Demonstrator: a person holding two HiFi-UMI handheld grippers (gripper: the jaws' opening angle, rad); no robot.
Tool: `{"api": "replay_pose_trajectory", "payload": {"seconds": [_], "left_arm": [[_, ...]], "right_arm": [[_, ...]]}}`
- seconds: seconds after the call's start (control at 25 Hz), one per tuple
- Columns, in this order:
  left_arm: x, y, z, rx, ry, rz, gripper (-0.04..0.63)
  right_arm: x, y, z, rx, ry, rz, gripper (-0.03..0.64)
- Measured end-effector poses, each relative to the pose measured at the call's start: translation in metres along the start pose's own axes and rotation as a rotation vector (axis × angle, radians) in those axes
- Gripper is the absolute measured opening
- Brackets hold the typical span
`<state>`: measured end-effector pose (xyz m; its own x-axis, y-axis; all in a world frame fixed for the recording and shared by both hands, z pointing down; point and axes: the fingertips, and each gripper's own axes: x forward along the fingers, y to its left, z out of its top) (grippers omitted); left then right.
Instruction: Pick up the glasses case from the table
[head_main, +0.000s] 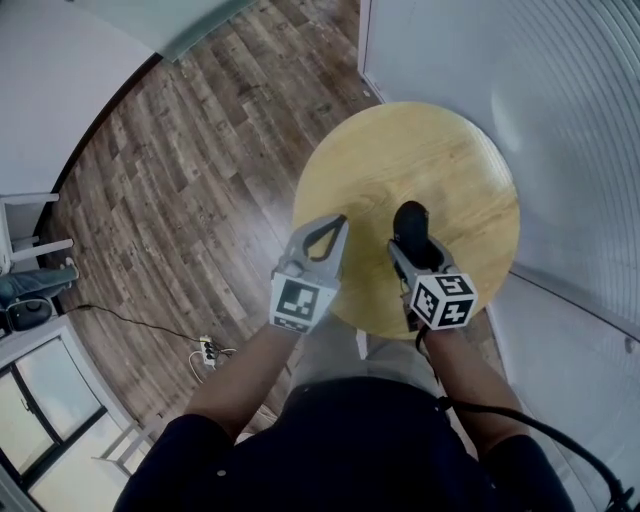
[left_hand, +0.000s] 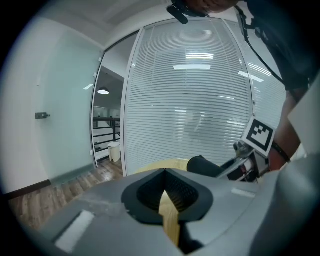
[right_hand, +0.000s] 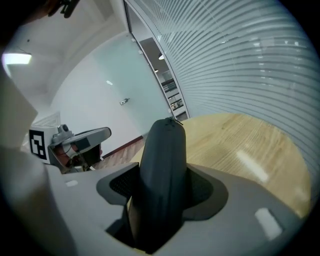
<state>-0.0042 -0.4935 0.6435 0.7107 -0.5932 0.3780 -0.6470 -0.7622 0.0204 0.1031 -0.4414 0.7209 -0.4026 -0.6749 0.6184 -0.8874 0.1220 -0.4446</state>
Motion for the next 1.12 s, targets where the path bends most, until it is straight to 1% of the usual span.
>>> {"api": "replay_pose_trajectory", "payload": {"seconds": [0.08,0.2,0.32,0.4,0.44,0.6,0.68,0.8,0.92,1.12], "left_arm": [[-0.005,-0.009,0.016,0.012,-0.018,-0.009,0.003],[-0.011,-0.02,0.053,0.009,-0.061,-0.019,0.003],[-0.018,-0.027,0.09,-0.022,-0.118,-0.013,0.003],[-0.028,-0.031,0.113,-0.049,-0.168,0.004,0.003],[-0.034,-0.031,0.125,-0.05,-0.192,0.012,0.003],[-0.058,-0.036,0.175,-0.012,-0.25,0.004,0.003],[-0.068,-0.044,0.194,0.007,-0.276,0.0,0.003],[-0.083,-0.057,0.209,0.033,-0.296,-0.012,0.003],[-0.089,-0.069,0.215,0.067,-0.297,-0.023,0.003],[-0.092,-0.067,0.234,0.082,-0.31,-0.012,0.003]], "right_arm": [[-0.022,0.0,0.013,-0.003,-0.027,-0.02,0.285],[-0.064,0.004,0.048,-0.021,-0.089,-0.05,0.285],[-0.105,0.008,0.081,-0.045,-0.164,-0.06,0.285],[-0.133,0.013,0.098,-0.074,-0.214,-0.053,0.285],[-0.147,0.017,0.108,-0.088,-0.242,-0.049,0.285],[-0.201,0.043,0.153,-0.127,-0.362,-0.042,0.286],[-0.225,0.053,0.169,-0.136,-0.413,-0.036,0.287],[-0.25,0.07,0.182,-0.172,-0.469,-0.015,0.285],[-0.263,0.076,0.183,-0.21,-0.508,-0.004,0.285],[-0.268,0.076,0.191,-0.199,-0.531,0.006,0.285]]}}
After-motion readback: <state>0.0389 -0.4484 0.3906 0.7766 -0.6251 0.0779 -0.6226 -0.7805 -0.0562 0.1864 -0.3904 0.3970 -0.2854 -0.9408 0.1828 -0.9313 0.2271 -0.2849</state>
